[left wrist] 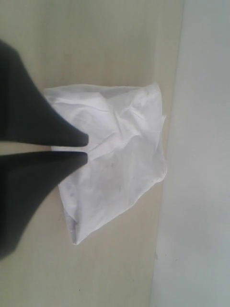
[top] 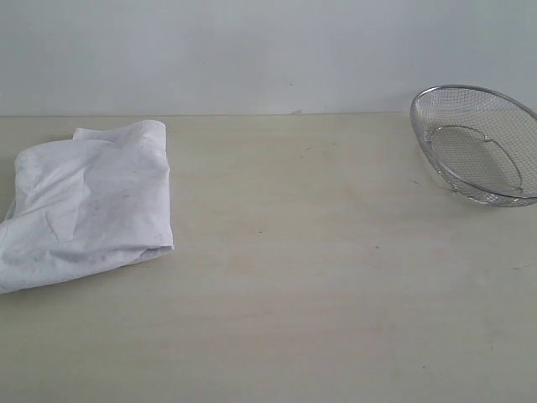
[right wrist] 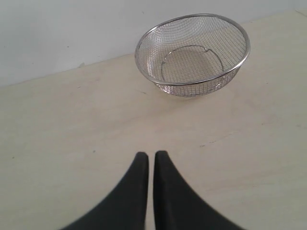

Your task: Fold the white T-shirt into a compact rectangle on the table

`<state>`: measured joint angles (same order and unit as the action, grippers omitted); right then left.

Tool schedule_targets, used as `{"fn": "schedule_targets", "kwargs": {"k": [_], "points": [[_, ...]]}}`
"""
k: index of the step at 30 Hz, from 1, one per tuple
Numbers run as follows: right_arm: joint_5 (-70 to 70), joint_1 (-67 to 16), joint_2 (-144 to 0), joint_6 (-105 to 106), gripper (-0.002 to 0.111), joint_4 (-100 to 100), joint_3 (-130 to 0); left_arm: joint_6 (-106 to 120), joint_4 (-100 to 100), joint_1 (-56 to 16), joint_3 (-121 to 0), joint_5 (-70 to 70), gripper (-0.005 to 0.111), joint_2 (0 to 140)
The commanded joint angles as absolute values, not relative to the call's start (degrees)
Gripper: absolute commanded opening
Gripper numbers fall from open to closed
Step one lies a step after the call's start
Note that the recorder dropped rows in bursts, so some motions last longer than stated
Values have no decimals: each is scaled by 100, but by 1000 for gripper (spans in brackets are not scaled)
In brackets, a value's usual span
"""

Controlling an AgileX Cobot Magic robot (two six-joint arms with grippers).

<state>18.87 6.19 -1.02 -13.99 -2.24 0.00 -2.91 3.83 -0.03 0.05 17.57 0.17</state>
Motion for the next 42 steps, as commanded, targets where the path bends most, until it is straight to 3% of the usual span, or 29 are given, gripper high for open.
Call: {"fn": "schedule_targets", "kwargs": {"k": [1,42], "points": [[1848,625,-70,-1485,0,-126,0,-342,364,14,0,1763,5,0],[1728,625,-70,-1485,0,-95,0,-342,364,14,0,1763,5,0]]}}
